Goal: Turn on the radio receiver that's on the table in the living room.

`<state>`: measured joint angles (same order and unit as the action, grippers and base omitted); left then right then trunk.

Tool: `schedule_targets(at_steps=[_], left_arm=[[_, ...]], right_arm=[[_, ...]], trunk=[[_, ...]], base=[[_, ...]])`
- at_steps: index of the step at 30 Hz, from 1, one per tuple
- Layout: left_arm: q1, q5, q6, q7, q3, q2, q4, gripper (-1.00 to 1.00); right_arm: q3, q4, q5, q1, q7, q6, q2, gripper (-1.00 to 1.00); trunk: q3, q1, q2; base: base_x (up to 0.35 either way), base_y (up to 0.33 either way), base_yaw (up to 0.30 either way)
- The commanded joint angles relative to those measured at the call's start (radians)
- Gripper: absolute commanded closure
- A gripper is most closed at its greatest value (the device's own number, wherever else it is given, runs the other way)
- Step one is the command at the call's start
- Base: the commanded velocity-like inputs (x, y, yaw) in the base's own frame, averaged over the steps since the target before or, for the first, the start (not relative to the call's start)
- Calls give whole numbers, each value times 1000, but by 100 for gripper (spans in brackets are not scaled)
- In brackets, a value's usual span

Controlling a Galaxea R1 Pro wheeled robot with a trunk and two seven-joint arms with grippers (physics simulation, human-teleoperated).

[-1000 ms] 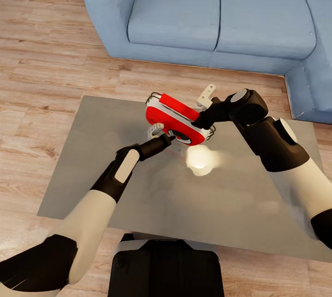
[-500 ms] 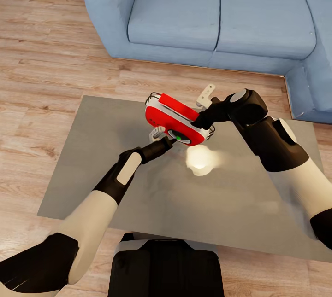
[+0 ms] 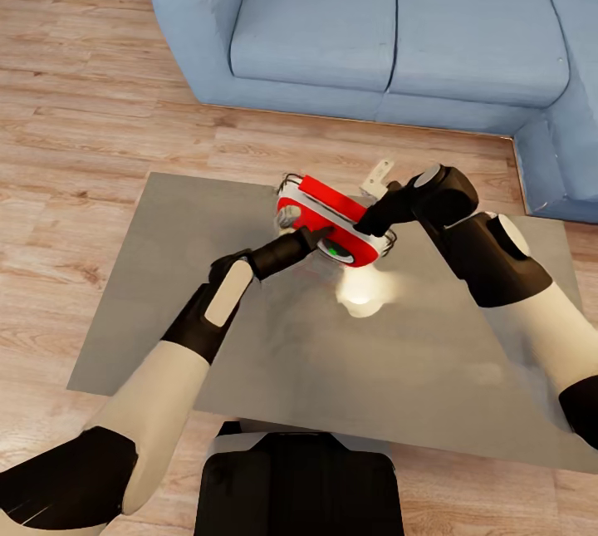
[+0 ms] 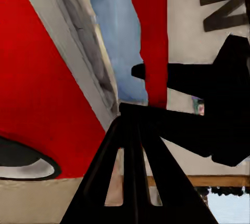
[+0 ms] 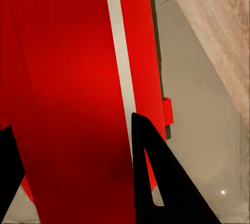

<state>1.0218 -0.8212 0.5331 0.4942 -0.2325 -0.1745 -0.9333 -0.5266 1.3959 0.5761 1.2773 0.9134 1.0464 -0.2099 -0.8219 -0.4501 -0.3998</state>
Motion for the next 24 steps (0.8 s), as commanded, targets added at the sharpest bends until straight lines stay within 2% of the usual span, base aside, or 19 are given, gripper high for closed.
schedule_targets(at_steps=[1, 2, 3, 5, 8, 9, 10, 11, 13, 16, 20, 23, 24], left_arm=[[0, 1, 20, 2, 0, 8, -24, 100], [-1, -3, 68, 3, -1, 63, -104, 100], [-3, -5, 86, 3, -1, 90, -133, 100], [-10, -8, 117, 2, -1, 140, -181, 100], [-15, -9, 150, 0, -1, 201, -220, 100], [-24, -4, 166, -1, -1, 237, -232, 100], [-33, -2, 170, -1, -1, 252, -235, 100], [-53, -5, 173, -2, 0, 286, -242, 100], [-74, -9, 175, -2, 1, 328, -253, 100], [-86, -11, 176, -2, 2, 368, -268, 100], [-94, -12, 177, -2, 3, 398, -285, 100], [-96, -11, 175, -2, 7, 409, -290, 100], [-96, -11, 173, -1, 8, 423, -292, 100]], right_arm=[[3, -9, 21, 0, 6, 1, 0, 100], [6, -40, 74, 0, 6, 1, 1, 100], [7, -51, 85, -1, 6, 1, 0, 100], [9, -75, 96, -3, 6, 1, 0, 100], [15, -111, 102, 2, 7, 1, 0, 100], [17, -138, 105, 14, 8, 1, 0, 100], [17, -151, 105, 19, 8, 1, 0, 100], [17, -183, 106, 27, 8, 1, -1, 100], [17, -228, 106, 40, 9, 1, -1, 100], [17, -280, 107, 59, 9, 1, -2, 100], [17, -348, 108, 98, 10, 1, -3, 100], [17, -398, 107, 138, 13, 1, -3, 100], [17, -415, 107, 157, 15, 1, -3, 100]], trunk=[[0, 0, 0], [0, 0, 0], [0, 0, 0], [0, 0, 0], [0, 0, 0], [0, 0, 0], [0, 0, 0], [0, 0, 0], [0, 0, 0], [0, 0, 0], [0, 0, 0], [0, 0, 0], [0, 0, 0]], base=[[0, 0, 0], [0, 0, 0], [0, 0, 0], [0, 0, 0], [0, 0, 0], [0, 0, 0], [0, 0, 0], [0, 0, 0], [0, 0, 0], [0, 0, 0], [0, 0, 0], [0, 0, 0], [0, 0, 0]])
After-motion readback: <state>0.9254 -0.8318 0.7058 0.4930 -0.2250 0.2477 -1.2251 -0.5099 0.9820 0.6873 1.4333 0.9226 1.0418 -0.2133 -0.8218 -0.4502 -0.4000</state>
